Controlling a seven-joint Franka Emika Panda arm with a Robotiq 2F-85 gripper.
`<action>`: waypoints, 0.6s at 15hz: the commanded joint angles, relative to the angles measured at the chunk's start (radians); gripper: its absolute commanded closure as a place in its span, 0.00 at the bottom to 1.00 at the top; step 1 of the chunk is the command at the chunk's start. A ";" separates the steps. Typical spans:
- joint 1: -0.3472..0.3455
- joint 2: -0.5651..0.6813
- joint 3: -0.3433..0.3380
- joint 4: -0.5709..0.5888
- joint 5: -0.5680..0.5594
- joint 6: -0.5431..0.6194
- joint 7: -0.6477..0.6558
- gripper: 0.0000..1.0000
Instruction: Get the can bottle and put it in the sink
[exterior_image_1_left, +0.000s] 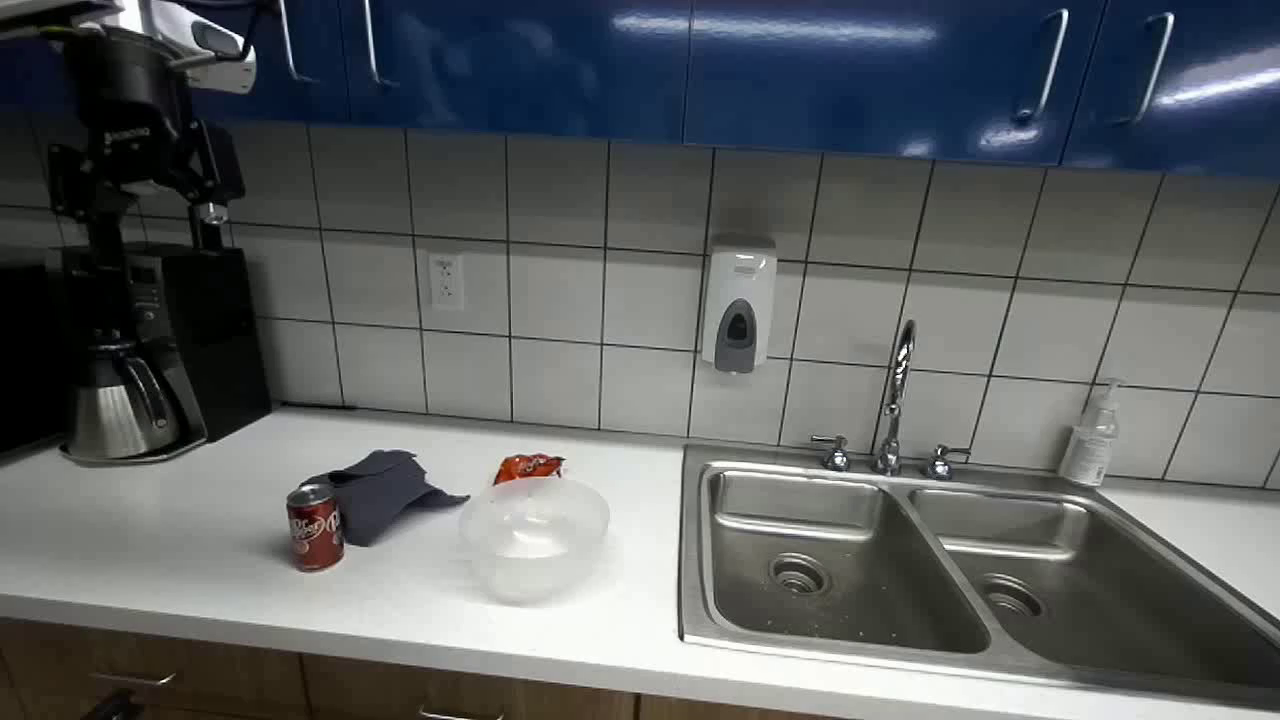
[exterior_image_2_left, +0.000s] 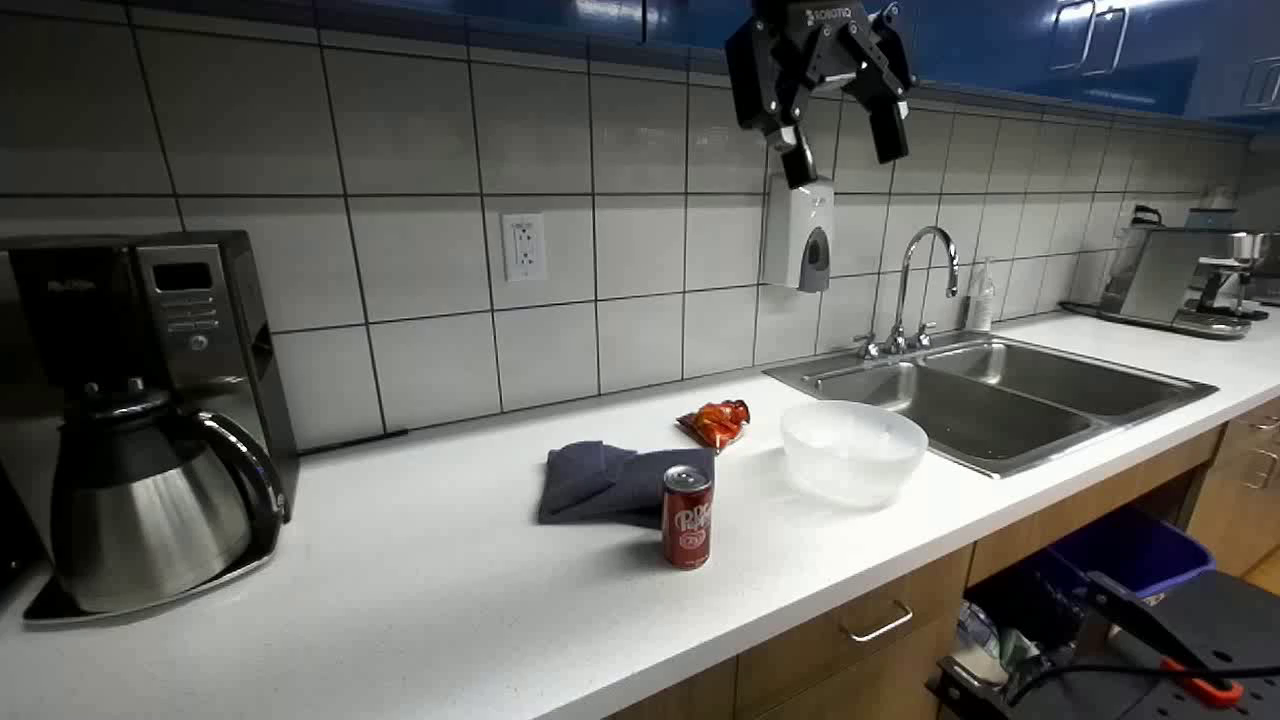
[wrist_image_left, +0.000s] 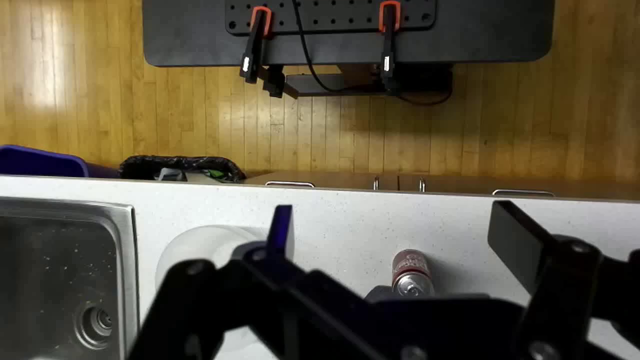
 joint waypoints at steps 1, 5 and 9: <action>0.020 0.003 -0.017 0.002 -0.005 -0.002 0.006 0.00; 0.020 0.004 -0.017 0.002 -0.005 -0.002 0.006 0.00; 0.028 -0.008 0.004 -0.080 -0.037 0.031 0.043 0.00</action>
